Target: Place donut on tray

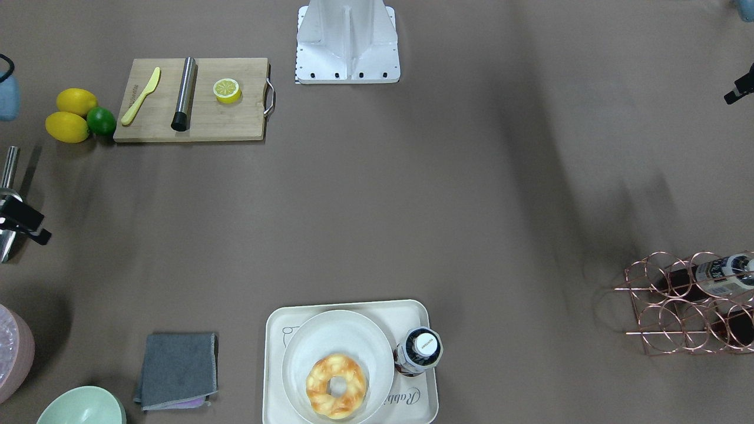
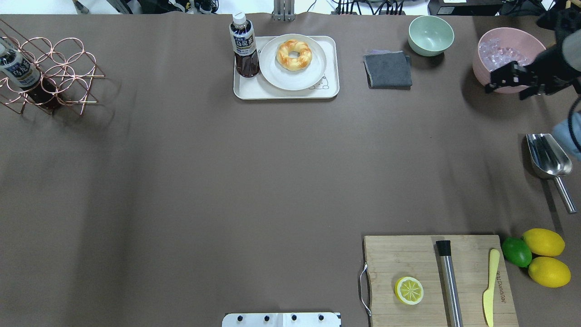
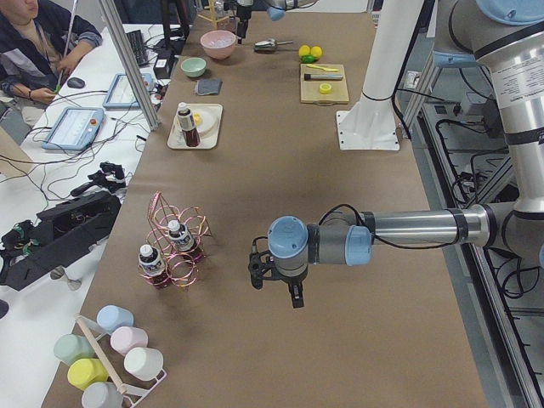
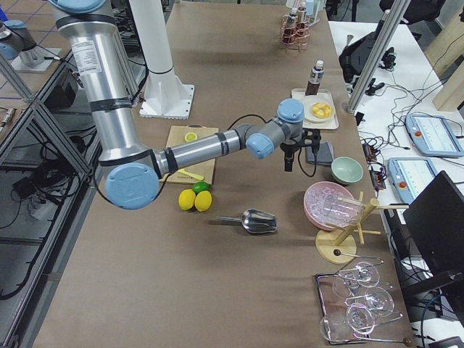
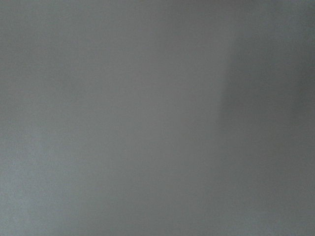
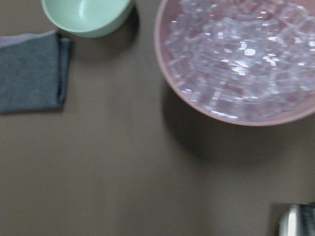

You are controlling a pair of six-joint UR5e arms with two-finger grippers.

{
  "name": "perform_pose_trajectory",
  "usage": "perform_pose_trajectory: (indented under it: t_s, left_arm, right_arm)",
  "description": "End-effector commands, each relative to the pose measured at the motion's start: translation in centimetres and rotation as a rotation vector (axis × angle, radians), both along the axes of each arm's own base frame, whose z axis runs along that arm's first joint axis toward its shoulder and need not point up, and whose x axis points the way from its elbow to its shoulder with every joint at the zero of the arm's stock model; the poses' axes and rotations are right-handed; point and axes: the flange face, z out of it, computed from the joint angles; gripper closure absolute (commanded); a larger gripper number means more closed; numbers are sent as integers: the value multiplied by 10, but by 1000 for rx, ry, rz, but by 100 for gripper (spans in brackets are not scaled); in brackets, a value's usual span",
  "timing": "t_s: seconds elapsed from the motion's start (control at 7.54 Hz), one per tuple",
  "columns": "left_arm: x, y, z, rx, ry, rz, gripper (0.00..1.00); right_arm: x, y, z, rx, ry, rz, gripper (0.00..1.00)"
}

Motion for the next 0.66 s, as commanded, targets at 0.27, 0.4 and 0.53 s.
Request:
perform_pose_trajectory:
  t_s: [0.27,0.4,0.53]
  left_arm:
    - [0,0,-2,5,0,0,1]
    - [0,0,-2,5,2,0,1]
    - [0,0,-2,5,0,0,1]
  right_arm:
    - [200,69,129,90,213,-217,0]
    - [232,78,138,99,247,-259,0]
    - [238,77,136,87,273,-267,0]
